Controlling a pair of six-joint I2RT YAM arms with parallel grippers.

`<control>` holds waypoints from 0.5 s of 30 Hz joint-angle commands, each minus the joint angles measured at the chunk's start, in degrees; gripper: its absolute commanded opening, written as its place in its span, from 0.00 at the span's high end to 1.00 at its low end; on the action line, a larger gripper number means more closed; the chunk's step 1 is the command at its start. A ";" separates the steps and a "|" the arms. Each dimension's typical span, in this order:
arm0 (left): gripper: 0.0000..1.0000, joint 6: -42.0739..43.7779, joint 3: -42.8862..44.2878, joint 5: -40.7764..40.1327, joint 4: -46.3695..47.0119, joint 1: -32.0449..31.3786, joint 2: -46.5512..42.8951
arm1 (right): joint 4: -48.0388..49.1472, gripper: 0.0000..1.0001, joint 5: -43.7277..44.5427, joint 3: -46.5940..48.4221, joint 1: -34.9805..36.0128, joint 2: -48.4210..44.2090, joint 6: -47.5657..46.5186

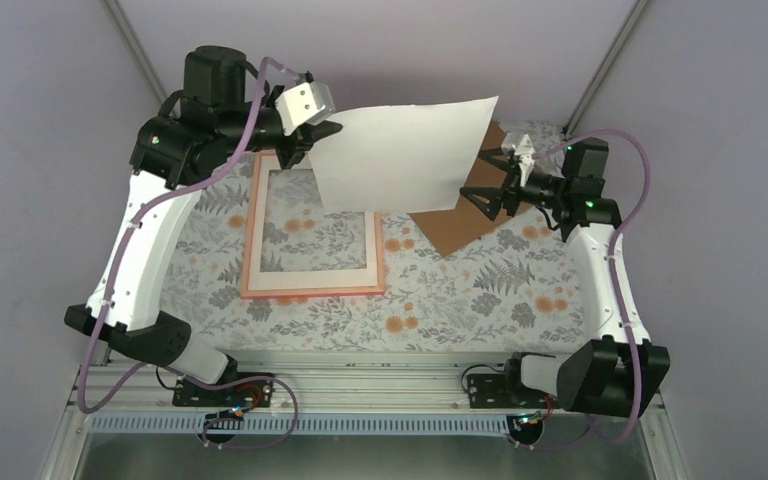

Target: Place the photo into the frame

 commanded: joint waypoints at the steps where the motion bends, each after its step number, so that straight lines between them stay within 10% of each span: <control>1: 0.98 -1.16 2.48 1.49 -3.63 0.35 -2.66 | 3.40 0.03 0.44 -0.41 4.72 -0.24 1.52; 8: 0.98 -6.08 0.54 -5.43 -7.26 1.29 -5.95 | 1.04 0.90 -2.48 -0.55 10.92 -1.67 7.49; 15: 0.98 -10.75 -8.34 -20.87 -7.63 2.55 -10.84 | 9.45 0.97 -6.21 -10.17 22.07 -2.68 25.40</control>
